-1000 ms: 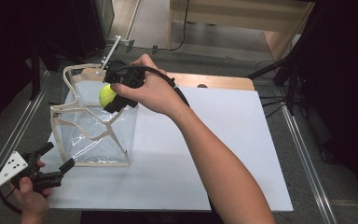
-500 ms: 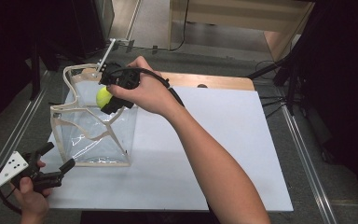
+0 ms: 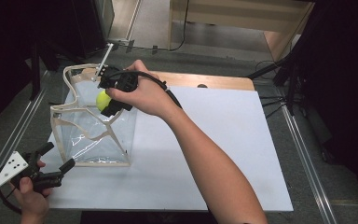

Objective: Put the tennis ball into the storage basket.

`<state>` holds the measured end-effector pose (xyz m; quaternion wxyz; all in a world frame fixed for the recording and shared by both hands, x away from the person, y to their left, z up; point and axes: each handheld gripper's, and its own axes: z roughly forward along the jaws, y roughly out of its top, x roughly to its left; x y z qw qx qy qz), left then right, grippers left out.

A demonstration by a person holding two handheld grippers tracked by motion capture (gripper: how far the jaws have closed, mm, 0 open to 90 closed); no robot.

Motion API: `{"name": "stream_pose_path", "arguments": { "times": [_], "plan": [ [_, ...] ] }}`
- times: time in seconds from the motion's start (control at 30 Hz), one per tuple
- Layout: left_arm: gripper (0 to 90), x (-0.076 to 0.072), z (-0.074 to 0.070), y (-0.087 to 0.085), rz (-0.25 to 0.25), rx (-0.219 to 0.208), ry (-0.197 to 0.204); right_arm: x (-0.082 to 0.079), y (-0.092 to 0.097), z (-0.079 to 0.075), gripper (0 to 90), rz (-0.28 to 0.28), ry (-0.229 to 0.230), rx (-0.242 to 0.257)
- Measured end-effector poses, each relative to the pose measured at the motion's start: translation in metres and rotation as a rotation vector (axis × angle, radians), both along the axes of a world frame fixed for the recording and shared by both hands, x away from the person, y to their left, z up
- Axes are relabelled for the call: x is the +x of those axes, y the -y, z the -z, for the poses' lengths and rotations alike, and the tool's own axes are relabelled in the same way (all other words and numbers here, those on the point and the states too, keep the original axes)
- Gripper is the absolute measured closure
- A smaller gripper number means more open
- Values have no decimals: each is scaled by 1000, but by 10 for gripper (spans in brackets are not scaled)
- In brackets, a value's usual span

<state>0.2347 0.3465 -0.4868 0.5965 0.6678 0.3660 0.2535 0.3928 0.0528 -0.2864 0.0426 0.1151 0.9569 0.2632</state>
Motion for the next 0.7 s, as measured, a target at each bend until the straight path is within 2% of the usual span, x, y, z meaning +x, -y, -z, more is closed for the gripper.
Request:
{"name": "stream_pose_path", "arguments": {
  "times": [0.23, 0.53, 0.7],
  "plan": [
    [0, 0, 0, 0, 0, 3, -2, 1, -1, 10, 233, 1, -19, -9],
    [0, 0, 0, 0, 0, 3, -2, 0, 0, 10, 230, 2, -20, -15],
    [0, 0, 0, 0, 0, 3, -1, -2, 1, 9, 205, 2, 0, -13]
  ]
}}
